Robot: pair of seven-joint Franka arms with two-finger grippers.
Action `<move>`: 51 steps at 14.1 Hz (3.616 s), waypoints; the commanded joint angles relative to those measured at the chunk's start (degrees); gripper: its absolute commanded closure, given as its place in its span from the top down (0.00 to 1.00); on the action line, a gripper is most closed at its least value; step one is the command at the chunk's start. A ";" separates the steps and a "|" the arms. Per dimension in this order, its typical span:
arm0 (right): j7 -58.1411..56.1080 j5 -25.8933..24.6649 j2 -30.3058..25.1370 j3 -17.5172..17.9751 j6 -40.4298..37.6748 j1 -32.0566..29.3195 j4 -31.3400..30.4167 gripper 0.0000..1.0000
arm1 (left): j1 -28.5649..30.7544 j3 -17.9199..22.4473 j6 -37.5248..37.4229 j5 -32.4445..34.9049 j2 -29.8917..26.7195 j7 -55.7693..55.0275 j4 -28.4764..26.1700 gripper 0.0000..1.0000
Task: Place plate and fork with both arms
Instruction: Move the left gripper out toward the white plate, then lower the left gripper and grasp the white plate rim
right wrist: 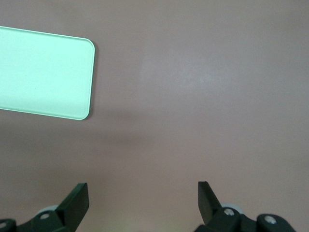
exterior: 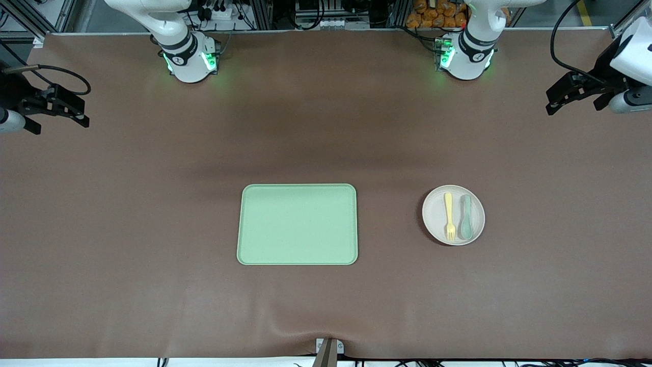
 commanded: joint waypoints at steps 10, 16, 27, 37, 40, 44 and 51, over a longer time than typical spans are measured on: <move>0.10 0.05 0.41 -0.34 -0.53 0.13 0.90 1.00 | 0.78 0.36 1.47 -0.19 5.37 0.33 -1.42 1.00; 0.09 0.05 0.33 -0.25 -0.62 0.13 0.90 1.00 | 3.41 0.28 14.19 -0.89 14.86 0.33 -8.44 1.00; 0.09 0.05 0.41 -0.34 -0.70 0.04 0.90 1.00 | 10.97 -0.16 39.87 -8.78 32.01 0.50 -13.46 1.00; 0.09 0.05 0.41 -0.34 -0.70 0.04 0.90 1.00 | 11.41 -0.34 42.87 -25.41 37.90 12.79 -13.64 0.79; 0.09 0.05 0.41 -0.34 -0.70 0.04 0.90 1.00 | 11.41 -0.34 43.57 -26.90 39.13 15.96 -13.72 0.71; 0.09 0.05 0.41 -0.78 -0.79 0.22 0.90 1.00 | 10.45 -0.43 43.66 -27.43 39.66 16.23 -13.64 0.52; 0.01 0.05 0.33 -0.78 -0.79 0.13 0.90 1.00 | 10.53 -1.48 45.33 -27.78 41.76 16.23 -13.29 0.47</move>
